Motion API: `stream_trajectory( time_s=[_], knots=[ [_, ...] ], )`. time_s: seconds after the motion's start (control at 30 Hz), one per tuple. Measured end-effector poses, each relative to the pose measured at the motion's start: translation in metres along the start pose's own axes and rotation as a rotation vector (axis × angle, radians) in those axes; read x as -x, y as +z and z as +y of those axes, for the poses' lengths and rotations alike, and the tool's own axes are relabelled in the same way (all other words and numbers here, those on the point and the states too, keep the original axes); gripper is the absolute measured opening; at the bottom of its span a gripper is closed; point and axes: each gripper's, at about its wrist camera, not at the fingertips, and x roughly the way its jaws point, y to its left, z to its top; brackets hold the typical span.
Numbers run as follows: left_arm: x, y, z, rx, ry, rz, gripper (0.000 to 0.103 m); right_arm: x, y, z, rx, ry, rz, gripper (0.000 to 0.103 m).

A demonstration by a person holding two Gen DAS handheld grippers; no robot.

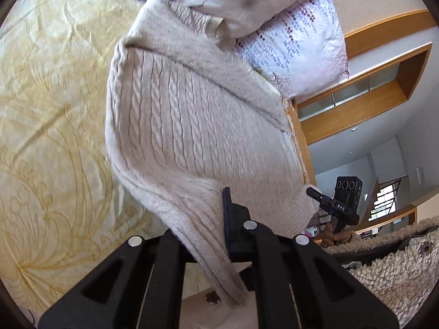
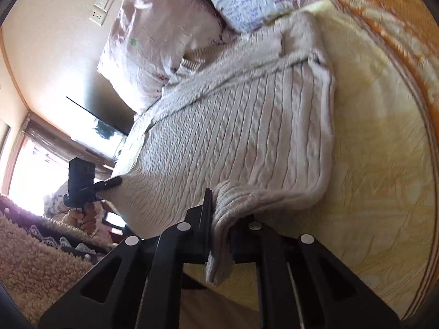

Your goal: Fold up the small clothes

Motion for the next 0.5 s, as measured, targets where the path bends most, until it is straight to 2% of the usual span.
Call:
stream_trajectory(
  time_s=[0.23,0.3,0.5],
  knots=[
    [0.021,0.046,-0.027,-0.093,0.071,-0.248,0.005,0.023,0.049,0.026,0.079,-0.187,-0.297,0.009],
    [0.022,0.060,-0.031,-0.106,0.084,-0.296,0.005,0.023,0.061,0.030,0.081,-0.234,-0.345,0.008],
    [0.011,0.098,-0.036,-0.110,0.159,-0.377,0.005,0.010,0.085,0.053,0.187,-0.373,-0.422,0.008]
  ],
)
